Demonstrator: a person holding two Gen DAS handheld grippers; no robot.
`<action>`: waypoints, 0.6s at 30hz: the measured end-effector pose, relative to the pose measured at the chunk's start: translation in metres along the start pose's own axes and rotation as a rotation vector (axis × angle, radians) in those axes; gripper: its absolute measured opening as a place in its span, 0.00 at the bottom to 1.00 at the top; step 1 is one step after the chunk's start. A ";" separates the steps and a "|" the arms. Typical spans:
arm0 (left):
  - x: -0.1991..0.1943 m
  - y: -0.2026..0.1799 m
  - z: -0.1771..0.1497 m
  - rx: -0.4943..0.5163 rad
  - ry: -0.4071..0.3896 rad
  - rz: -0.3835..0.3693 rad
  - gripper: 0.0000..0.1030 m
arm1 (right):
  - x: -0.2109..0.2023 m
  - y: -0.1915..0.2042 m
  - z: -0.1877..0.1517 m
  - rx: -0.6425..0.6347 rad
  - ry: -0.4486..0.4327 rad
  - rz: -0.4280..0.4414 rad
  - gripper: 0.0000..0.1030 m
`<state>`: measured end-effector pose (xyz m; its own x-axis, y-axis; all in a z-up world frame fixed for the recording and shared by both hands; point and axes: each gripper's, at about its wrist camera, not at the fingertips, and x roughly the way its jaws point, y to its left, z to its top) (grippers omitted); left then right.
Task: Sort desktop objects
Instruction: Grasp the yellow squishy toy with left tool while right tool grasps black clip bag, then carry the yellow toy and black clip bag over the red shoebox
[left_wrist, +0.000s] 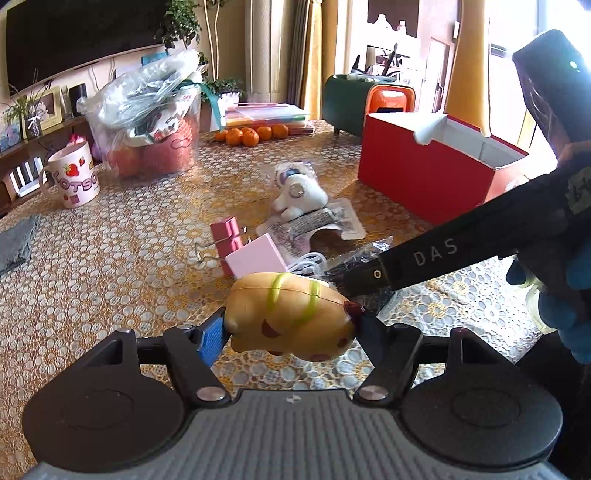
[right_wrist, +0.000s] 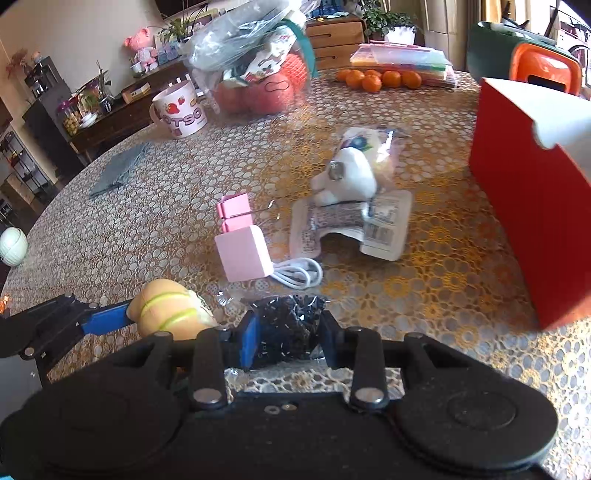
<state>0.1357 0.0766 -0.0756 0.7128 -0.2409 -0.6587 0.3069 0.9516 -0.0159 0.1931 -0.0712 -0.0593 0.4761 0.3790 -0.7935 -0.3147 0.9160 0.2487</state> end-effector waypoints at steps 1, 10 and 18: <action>-0.002 -0.003 0.002 0.004 -0.001 -0.001 0.70 | -0.006 -0.004 -0.001 0.004 -0.007 0.001 0.33; -0.016 -0.043 0.027 0.038 -0.018 -0.020 0.70 | -0.058 -0.034 -0.012 0.013 -0.068 0.010 0.33; -0.023 -0.087 0.046 0.084 -0.038 -0.039 0.70 | -0.102 -0.062 -0.019 -0.011 -0.124 -0.002 0.33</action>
<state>0.1213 -0.0093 -0.0243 0.7220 -0.2861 -0.6299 0.3856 0.9224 0.0230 0.1482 -0.1688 -0.0048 0.5744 0.3910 -0.7191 -0.3220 0.9157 0.2405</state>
